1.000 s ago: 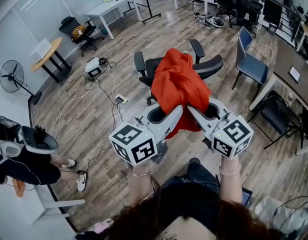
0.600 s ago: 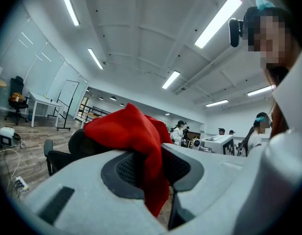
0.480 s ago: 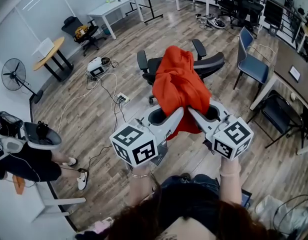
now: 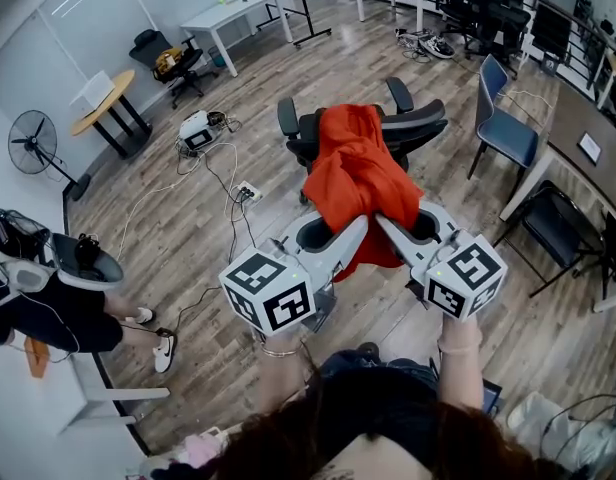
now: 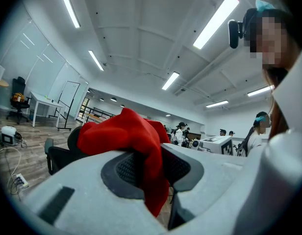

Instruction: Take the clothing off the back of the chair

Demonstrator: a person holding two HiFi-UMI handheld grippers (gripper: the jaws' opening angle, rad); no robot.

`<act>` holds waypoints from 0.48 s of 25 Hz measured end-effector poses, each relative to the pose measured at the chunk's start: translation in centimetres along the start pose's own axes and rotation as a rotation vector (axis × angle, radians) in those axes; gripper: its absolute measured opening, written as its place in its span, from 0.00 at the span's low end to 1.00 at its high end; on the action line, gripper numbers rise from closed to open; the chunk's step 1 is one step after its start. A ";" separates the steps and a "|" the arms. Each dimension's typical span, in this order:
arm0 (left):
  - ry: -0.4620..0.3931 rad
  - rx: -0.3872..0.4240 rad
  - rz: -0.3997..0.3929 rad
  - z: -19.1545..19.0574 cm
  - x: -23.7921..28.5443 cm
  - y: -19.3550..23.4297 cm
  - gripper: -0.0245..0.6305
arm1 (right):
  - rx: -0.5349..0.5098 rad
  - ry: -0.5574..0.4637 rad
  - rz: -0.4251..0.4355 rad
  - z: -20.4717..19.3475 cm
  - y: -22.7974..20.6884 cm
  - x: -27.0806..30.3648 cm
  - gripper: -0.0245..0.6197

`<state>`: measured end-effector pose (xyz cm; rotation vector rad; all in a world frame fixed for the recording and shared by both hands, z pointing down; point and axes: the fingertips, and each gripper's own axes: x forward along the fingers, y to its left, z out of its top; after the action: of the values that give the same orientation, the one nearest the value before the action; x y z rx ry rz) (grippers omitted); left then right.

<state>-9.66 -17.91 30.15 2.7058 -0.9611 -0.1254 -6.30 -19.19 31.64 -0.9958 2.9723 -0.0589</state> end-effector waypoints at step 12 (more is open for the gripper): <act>0.010 -0.047 0.030 -2.2 -1.6 -2.9 0.19 | 0.031 0.045 0.027 -1.6 2.3 -2.8 0.17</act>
<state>-8.71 -14.23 31.48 2.6459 -0.9833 -0.1267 -5.48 -15.63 33.09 -0.9636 3.0142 -0.1285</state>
